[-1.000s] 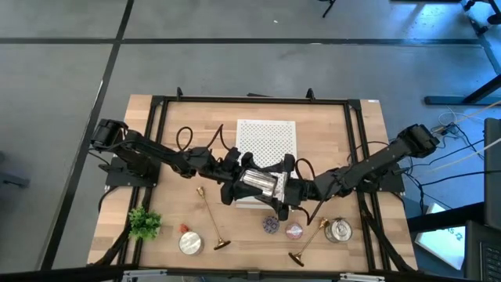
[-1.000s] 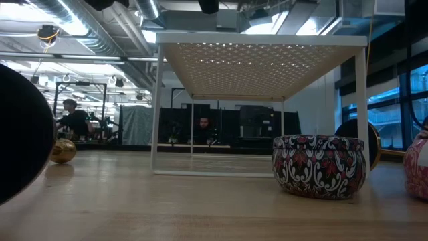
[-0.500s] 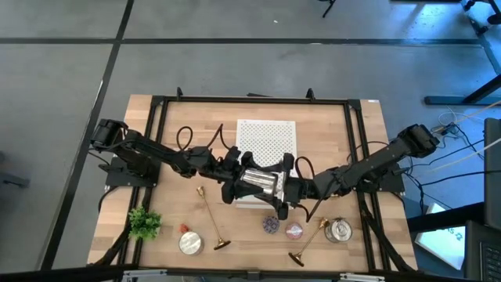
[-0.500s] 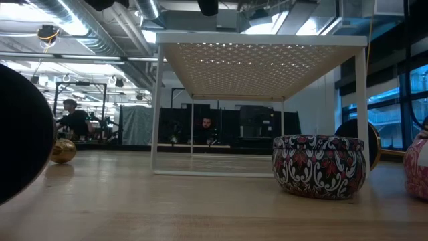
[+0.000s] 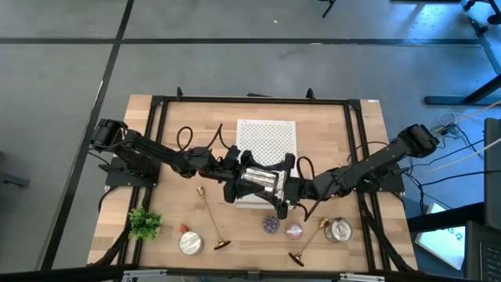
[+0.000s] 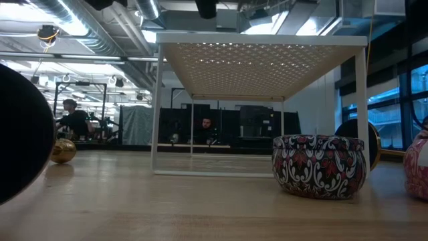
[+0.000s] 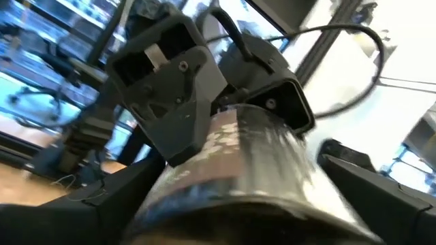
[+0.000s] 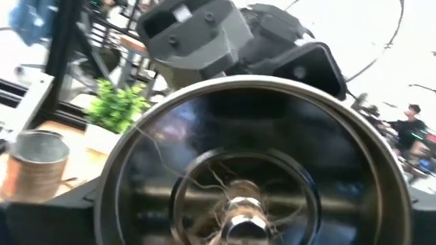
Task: Pick & Place candle stick holders
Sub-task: Put the top silver scented candle on the shelf
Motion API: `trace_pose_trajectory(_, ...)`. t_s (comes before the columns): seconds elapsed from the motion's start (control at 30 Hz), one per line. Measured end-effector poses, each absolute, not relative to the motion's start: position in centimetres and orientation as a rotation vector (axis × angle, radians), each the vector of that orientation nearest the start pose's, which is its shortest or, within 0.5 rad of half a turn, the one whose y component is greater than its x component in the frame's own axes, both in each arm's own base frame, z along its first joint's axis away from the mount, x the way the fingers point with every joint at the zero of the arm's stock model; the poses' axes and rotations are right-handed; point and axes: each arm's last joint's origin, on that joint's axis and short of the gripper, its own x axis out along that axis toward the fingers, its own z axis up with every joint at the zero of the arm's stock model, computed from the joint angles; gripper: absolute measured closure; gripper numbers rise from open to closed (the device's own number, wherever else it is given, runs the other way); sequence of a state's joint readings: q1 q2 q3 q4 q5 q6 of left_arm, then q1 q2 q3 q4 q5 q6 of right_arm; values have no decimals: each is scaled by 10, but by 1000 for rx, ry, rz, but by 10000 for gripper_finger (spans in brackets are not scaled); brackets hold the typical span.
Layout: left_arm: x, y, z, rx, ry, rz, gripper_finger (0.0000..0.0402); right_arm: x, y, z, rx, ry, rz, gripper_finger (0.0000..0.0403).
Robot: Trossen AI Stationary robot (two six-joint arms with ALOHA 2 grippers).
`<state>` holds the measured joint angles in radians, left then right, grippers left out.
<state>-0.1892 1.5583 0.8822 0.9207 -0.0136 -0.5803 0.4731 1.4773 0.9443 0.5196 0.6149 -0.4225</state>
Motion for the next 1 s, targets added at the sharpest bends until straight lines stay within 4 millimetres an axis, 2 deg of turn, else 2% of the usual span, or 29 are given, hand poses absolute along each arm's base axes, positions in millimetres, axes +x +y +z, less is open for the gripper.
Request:
trace_pose_trajectory(0.3, 329, -59, 292, -599, -239, -132, 11, 298, 137, 292, -427, 49, -182, 47)
trace_pose_trajectory(0.43, 322, -58, 302, -589, -277, -80, 13, 297, 137, 293, -399, 49, -209, 47)
trace_pose_trajectory(0.57, 308, -56, 318, -530, -292, -4, 19, 291, 136, 298, -358, 57, -313, 47)
trace_pose_trajectory(0.77, 279, -54, 332, -439, -138, 74, 20, 270, 132, 313, -247, 73, -418, 47)
trace_pose_trajectory(1.0, 255, -67, 325, -376, 90, 50, 20, 247, 104, 329, -21, 102, -403, 49)
